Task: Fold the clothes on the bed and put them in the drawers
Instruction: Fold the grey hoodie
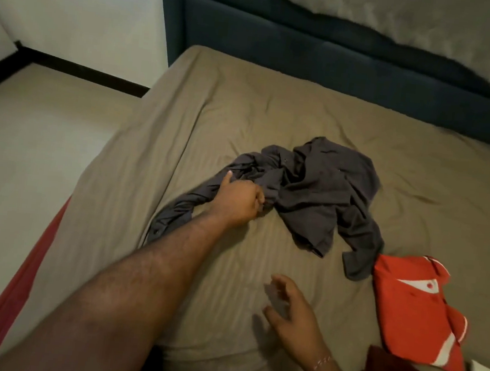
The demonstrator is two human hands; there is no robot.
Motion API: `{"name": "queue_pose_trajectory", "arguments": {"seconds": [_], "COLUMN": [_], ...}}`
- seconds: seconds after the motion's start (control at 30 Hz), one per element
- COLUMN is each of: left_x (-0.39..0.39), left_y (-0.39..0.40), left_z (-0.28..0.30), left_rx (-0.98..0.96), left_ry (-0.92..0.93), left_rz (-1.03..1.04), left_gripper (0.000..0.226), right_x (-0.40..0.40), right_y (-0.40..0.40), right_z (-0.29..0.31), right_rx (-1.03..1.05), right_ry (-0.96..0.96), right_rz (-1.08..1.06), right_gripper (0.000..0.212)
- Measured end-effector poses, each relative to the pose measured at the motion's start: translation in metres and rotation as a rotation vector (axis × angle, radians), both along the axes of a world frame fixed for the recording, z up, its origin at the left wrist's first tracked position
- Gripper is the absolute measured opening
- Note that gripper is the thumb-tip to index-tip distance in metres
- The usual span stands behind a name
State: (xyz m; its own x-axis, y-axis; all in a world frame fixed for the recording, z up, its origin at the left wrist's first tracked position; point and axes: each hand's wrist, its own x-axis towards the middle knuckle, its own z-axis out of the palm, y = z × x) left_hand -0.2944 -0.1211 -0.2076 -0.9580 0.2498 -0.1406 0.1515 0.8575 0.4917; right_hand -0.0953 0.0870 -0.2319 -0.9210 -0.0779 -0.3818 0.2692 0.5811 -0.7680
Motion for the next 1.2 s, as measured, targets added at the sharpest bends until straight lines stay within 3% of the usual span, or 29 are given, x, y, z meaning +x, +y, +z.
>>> {"name": "queue_pose_trajectory", "arguments": {"seconds": [0.07,0.13,0.27,0.3,0.47,0.57,0.67,0.7,0.8,0.9,0.97,1.03,1.13,1.2], "left_x": [0.036,0.095,0.230,0.258,0.351,0.378,0.399,0.407,0.426,0.427,0.426,0.423,0.422,0.426], "left_y": [-0.005,-0.007,-0.008,-0.006,-0.026,-0.054,-0.069,-0.071,-0.080,-0.083,-0.082,-0.080,-0.073,-0.068], "left_z": [0.010,0.015,0.011,0.009,0.019,0.042,0.067,0.075,0.085,0.084,0.085,0.085,0.083,0.079], "left_rx": [0.318,0.505,0.725,0.747,0.771,0.699,0.561,0.483,0.195,0.054,0.056,0.078,0.298,0.441], "left_ry": [0.008,-0.085,-0.379,-0.433,-0.713,-0.725,-0.659,-0.630,-0.485,-0.352,-0.232,-0.116,-0.086,-0.104], "left_rz": [0.055,0.046,0.109,0.112,0.074,-0.074,-0.266,-0.346,-0.495,-0.471,-0.417,-0.363,-0.247,-0.200], "left_gripper": [0.016,0.017,0.066,0.074,0.059,0.047,0.044,0.041,0.019,0.029,0.046,0.059,0.053,0.044], "right_x": [-0.009,-0.017,-0.019,-0.016,0.025,0.051,0.068,0.074,0.084,0.078,0.080,0.086,0.099,0.108], "right_y": [-0.005,-0.017,-0.060,-0.068,-0.080,-0.065,-0.045,-0.037,-0.011,0.006,0.006,0.004,-0.003,-0.012], "right_z": [0.007,0.009,0.005,0.002,-0.014,-0.008,0.006,0.009,0.022,0.037,0.045,0.047,0.034,0.018], "right_rx": [-0.016,-0.088,-0.741,-0.794,-0.474,-0.365,-0.403,-0.367,0.003,0.070,-0.035,-0.028,0.175,0.442], "right_ry": [0.053,0.090,-0.129,-0.132,0.030,0.095,0.174,0.177,0.022,0.006,0.046,0.063,-0.001,-0.036], "right_rz": [-0.121,-0.278,-0.730,-0.773,-0.967,-1.068,-1.103,-1.086,-0.953,-0.803,-0.714,-0.471,0.007,0.194], "right_gripper": [0.066,0.068,0.044,0.043,0.056,0.063,0.075,0.071,0.049,0.041,0.030,0.038,0.070,0.077]}}
